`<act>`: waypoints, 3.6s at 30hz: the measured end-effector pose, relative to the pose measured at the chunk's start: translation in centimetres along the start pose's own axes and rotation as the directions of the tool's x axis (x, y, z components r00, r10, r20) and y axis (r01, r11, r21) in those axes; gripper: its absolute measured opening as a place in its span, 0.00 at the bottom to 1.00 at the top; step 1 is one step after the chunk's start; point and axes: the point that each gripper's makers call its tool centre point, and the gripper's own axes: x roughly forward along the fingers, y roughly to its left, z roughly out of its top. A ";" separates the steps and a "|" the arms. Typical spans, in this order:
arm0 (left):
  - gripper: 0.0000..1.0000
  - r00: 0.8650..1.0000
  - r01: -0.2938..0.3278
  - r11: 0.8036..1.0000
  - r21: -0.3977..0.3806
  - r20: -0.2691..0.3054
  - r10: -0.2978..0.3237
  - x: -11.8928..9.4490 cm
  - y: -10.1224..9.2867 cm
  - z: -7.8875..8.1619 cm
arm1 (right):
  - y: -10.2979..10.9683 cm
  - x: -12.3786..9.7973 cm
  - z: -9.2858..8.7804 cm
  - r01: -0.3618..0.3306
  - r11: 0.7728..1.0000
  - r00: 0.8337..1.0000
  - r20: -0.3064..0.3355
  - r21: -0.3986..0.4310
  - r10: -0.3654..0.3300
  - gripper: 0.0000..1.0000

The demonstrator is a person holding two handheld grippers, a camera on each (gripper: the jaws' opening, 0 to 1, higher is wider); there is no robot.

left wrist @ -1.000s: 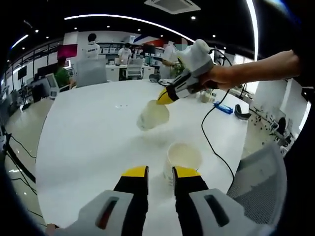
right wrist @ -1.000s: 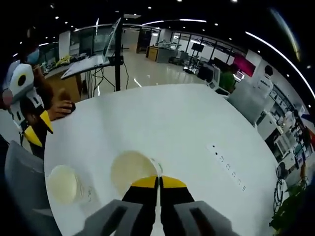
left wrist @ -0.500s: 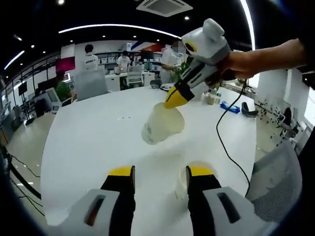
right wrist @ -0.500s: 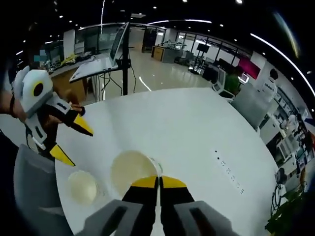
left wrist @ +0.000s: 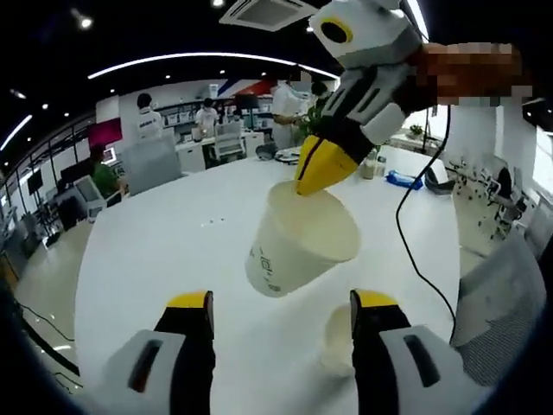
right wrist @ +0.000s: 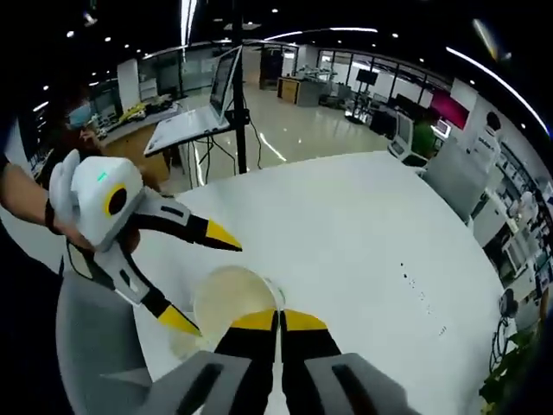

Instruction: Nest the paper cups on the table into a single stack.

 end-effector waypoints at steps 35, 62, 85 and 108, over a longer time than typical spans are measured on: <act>0.38 0.993 0.100 0.994 0.045 0.063 -0.103 -1.4 -3.1 1.5 | 4.1 -1.4 -0.3 -0.071 0.997 0.996 -0.044 0.036 0.073 0.00; 0.35 0.989 0.148 0.989 0.002 0.013 -0.148 -3.3 -5.5 -0.9 | 7.2 -1.2 -1.4 -0.099 0.995 0.993 -0.067 0.022 0.100 0.00; 0.36 0.988 0.149 0.988 0.027 -0.033 -0.148 -3.4 -6.2 -2.2 | 7.6 -0.1 -2.9 -0.097 0.995 0.991 -0.091 0.033 0.100 0.00; 0.41 0.991 0.114 0.993 0.005 -0.071 -0.113 -5.1 -5.3 -4.6 | 8.2 3.5 -6.2 -0.117 0.988 0.983 -0.132 0.101 0.129 0.00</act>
